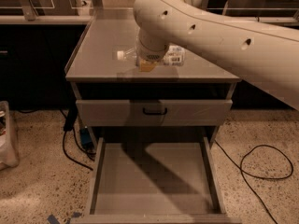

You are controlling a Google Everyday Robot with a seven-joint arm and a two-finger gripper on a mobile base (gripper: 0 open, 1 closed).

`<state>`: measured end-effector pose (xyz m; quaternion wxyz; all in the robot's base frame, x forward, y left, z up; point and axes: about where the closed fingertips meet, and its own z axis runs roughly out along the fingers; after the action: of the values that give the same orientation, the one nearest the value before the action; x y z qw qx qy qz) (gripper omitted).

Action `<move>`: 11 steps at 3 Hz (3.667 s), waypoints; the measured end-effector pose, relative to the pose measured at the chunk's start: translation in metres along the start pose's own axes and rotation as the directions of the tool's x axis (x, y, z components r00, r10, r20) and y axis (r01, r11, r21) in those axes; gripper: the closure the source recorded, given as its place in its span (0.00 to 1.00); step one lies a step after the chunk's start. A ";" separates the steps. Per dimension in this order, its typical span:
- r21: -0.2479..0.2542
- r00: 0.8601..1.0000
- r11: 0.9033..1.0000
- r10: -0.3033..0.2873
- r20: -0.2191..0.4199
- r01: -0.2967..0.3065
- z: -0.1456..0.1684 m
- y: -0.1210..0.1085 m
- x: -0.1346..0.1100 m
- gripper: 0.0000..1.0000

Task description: Pick blue plastic bottle from middle drawer and place on counter

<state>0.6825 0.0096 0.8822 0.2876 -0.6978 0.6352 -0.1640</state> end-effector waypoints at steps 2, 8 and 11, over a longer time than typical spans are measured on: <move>-0.010 1.000 1.000 -0.010 -0.003 0.010 0.016 -0.015 0.010 1.00; -0.138 0.999 0.990 -0.013 0.029 0.017 0.091 -0.037 0.030 0.61; -0.138 0.999 0.990 -0.013 0.029 0.017 0.091 -0.037 0.030 0.00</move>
Offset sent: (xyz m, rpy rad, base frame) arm 0.0482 -0.0136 -0.0108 -0.0181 0.0149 0.0125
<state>0.7703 -0.0010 0.8296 0.2461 -0.7233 0.6354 -0.1117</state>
